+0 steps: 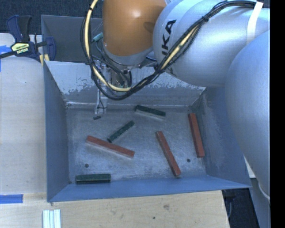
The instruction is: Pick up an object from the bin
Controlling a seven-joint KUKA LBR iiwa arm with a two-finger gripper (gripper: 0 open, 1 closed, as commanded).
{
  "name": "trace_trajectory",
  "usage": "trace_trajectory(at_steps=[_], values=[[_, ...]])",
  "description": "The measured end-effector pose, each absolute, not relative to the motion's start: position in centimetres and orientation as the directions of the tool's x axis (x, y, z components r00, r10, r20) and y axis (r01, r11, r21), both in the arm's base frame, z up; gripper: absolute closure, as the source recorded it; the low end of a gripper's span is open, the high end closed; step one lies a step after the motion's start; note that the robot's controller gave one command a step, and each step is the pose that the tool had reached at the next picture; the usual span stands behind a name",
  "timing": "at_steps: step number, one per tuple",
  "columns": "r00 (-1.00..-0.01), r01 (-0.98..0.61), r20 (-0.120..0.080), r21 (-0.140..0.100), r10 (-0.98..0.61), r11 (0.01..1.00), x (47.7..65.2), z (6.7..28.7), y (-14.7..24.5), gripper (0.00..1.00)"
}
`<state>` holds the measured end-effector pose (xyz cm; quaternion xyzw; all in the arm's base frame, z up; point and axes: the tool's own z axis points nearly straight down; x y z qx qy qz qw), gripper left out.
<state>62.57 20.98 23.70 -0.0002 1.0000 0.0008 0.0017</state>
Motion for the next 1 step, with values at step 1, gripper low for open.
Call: trace_trajectory(at_steps=[1], values=[[-0.991, -0.135, -0.006, 0.001, -0.135, 0.991, 62.56, 20.34, 20.30, 0.00]])
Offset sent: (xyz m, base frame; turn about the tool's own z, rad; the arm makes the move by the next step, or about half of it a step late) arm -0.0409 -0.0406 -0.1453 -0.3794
